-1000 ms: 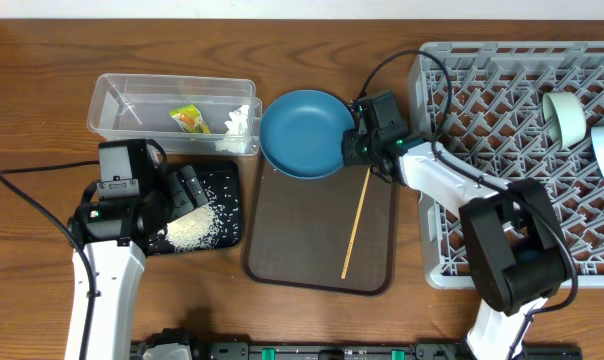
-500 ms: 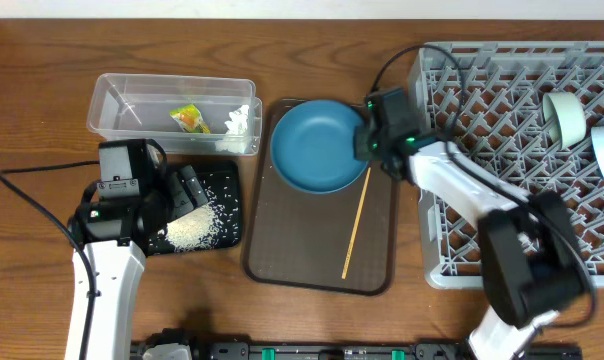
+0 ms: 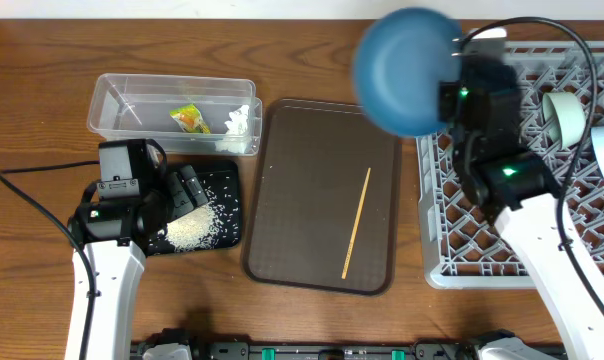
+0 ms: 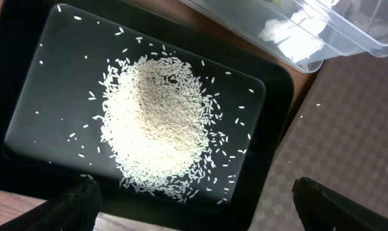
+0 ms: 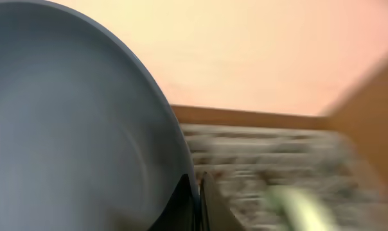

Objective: Sort waste into correct bins and load items into the dishwasher rack
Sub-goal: 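Lift blue plate with right gripper and stand it in rack, then reach right gripper to wooden chopstick on brown tray and grasp, then lift chopstick with right gripper and carry it into the dish rack, then lower chopstick upright into rack slot and open right gripper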

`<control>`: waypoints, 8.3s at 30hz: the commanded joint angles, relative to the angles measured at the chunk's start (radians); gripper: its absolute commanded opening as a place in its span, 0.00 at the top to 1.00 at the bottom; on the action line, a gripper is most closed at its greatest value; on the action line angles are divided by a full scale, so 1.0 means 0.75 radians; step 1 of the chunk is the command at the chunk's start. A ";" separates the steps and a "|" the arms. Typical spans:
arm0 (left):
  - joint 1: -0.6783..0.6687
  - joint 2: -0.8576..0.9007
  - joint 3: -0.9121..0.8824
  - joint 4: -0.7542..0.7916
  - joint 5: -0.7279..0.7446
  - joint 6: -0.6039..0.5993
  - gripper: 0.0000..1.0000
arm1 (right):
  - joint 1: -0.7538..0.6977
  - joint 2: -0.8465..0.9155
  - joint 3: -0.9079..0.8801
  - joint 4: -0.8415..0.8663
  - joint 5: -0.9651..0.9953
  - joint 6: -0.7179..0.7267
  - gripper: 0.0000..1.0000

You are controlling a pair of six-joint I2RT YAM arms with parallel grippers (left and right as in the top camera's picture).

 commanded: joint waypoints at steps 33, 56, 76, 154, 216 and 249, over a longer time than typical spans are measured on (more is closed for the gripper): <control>0.004 0.003 0.012 -0.004 -0.016 -0.002 0.02 | -0.195 0.478 0.012 0.479 0.785 -0.704 0.99; 0.004 0.003 0.012 -0.004 -0.016 -0.002 0.02 | 0.027 0.479 0.012 0.128 0.782 -0.465 0.79; 0.004 0.003 0.012 -0.004 -0.016 -0.002 0.02 | 0.036 0.183 0.012 0.160 0.713 -0.369 0.31; 0.004 0.003 0.012 -0.004 -0.016 -0.002 0.02 | 0.626 0.728 -0.117 -0.812 -0.860 1.180 0.89; 0.004 0.003 0.012 -0.004 -0.016 -0.002 0.02 | -0.131 -0.041 -0.133 -1.139 -0.585 0.244 0.98; 0.004 0.003 0.012 -0.004 -0.016 -0.002 0.02 | -0.131 -0.034 -0.351 -0.918 -0.656 0.283 0.82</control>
